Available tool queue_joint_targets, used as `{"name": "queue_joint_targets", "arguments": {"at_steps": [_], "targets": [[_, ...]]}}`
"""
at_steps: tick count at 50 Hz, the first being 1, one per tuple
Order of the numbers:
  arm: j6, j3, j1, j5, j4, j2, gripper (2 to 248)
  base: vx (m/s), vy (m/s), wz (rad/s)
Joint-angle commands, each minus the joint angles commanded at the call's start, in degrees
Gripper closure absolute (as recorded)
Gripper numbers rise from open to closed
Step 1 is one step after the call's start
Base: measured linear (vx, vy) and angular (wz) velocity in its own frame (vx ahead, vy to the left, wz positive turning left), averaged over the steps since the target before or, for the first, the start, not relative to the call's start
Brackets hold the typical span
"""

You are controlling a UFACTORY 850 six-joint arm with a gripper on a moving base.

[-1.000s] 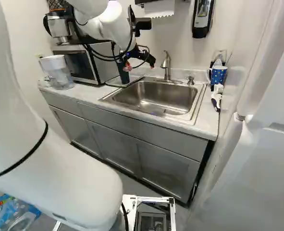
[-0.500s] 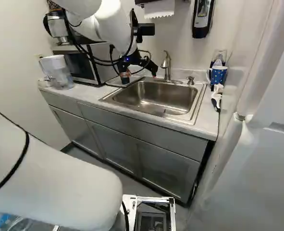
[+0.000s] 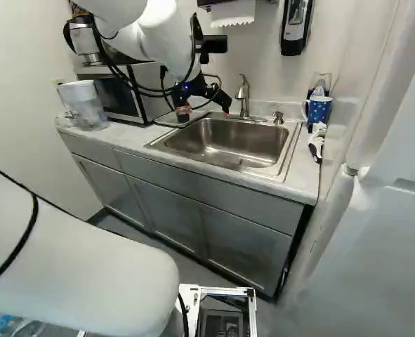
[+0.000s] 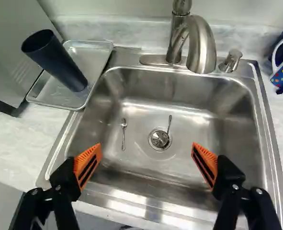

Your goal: Rinse the cup and place it in the tray

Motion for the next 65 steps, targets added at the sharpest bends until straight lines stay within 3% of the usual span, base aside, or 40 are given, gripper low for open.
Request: {"name": "queue_joint_targets", "arguments": {"at_steps": [65], "targets": [[0.0, 0.0, 0.0, 0.0, 0.0, 0.0, 3, -0.015, 0.013, -0.002]]}}
